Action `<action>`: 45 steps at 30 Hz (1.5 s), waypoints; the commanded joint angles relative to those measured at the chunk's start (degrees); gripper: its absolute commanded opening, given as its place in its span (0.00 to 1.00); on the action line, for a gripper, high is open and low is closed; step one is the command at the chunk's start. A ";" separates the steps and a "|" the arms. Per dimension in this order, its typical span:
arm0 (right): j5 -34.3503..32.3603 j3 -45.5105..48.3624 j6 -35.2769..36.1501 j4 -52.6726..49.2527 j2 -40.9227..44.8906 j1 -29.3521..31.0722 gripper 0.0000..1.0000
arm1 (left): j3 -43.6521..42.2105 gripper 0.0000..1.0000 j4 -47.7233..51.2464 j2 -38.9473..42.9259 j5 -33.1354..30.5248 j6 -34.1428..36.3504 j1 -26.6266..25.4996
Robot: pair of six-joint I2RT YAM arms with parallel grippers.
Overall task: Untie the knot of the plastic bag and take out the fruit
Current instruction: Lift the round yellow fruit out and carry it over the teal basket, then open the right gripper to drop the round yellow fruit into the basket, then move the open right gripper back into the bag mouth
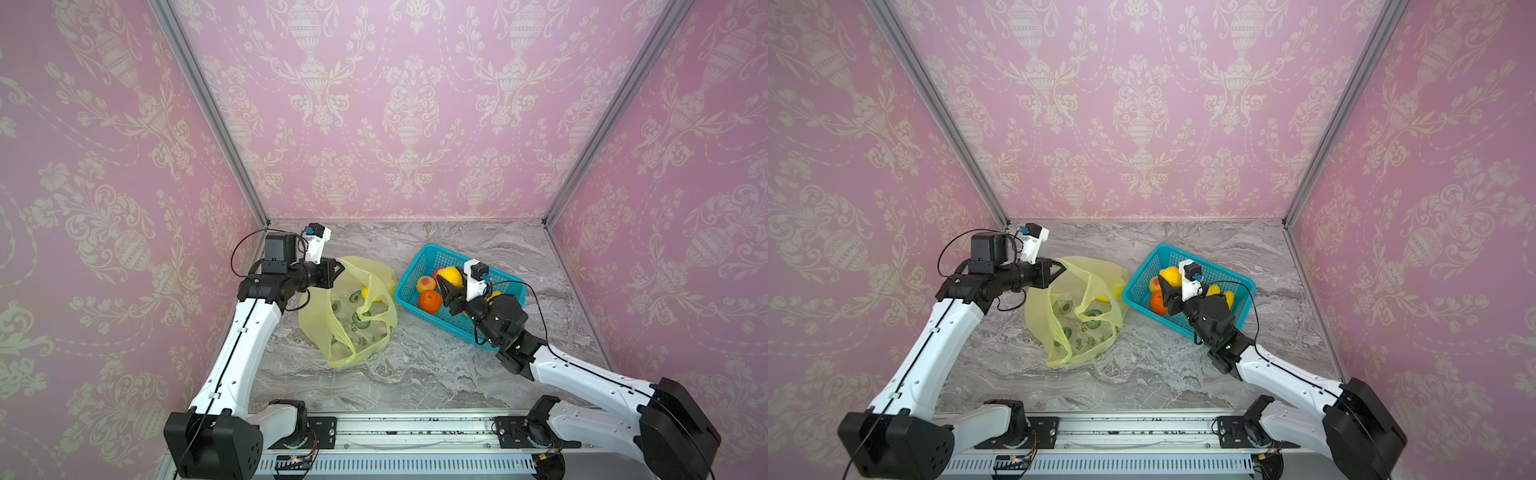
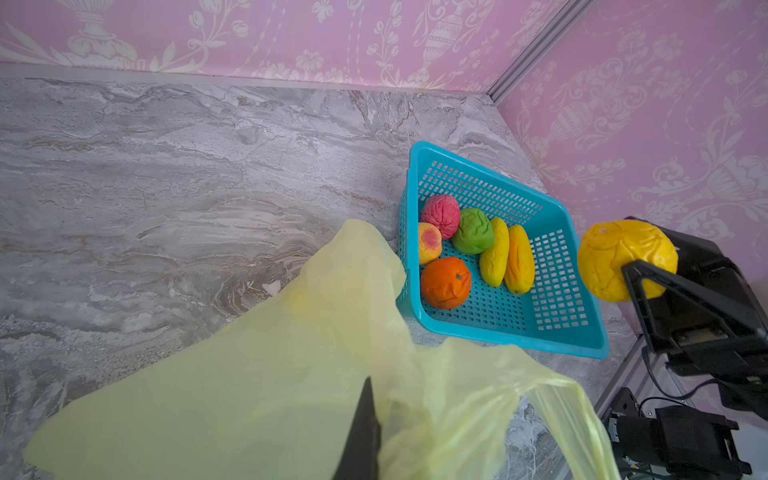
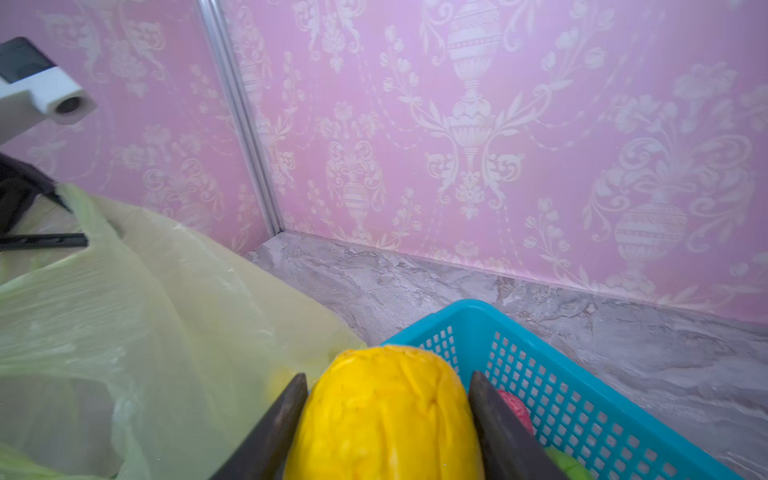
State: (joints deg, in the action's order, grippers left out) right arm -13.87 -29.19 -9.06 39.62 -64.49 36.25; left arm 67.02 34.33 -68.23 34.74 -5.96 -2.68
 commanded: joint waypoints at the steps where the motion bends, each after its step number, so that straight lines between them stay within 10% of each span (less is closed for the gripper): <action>1: -3.18 -2.18 -11.60 -3.47 -5.30 -5.22 0.12 | 0.56 0.00 -0.14 0.76 -0.02 -0.46 0.57; 18: 1.39 -23.08 -18.80 -18.93 -34.57 -10.56 0.22 | 0.65 0.00 -0.05 0.72 0.00 -0.37 0.74; 30: 3.32 -15.95 -17.39 -10.76 -28.45 -10.27 0.78 | 0.65 0.00 -0.05 0.81 0.06 -0.42 0.83; 45: -4.10 -3.51 8.01 5.04 -9.01 10.54 0.77 | 0.65 0.00 -0.03 0.82 0.19 -0.46 1.01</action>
State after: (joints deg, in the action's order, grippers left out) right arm -16.58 -35.03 -10.41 38.83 -75.37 43.83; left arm 67.02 34.33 -68.23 34.74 -5.96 -2.24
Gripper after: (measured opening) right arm 0.797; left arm 0.047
